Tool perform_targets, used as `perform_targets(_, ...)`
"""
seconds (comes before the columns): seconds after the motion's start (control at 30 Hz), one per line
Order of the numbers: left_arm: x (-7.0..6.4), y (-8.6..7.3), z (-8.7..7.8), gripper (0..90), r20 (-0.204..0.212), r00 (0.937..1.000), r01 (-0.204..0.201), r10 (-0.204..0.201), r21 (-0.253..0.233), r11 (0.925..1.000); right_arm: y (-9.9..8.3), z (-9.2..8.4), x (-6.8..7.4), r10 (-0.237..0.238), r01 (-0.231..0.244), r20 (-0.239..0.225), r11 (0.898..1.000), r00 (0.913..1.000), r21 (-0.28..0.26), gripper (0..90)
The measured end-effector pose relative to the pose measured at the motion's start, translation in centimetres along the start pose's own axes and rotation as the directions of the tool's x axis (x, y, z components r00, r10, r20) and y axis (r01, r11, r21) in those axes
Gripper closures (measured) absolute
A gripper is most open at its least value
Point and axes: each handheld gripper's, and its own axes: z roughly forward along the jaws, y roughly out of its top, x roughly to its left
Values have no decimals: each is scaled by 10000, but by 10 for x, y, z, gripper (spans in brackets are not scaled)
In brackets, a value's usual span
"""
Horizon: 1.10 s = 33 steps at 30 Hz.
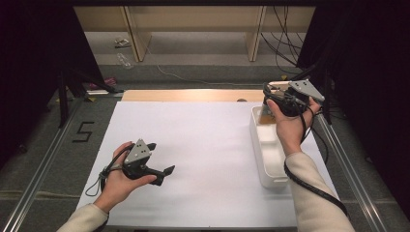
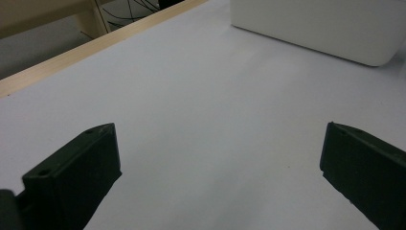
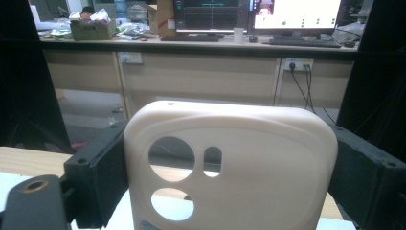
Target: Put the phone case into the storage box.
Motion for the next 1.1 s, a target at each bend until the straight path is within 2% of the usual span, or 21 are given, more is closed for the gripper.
perform_targets(1.1, 0, 0, 0, 0, 29, 10000, 11, -12, 15, 10000, 1, 22, -3, -4, -1, 164, 9995, 9999, 330, 120)
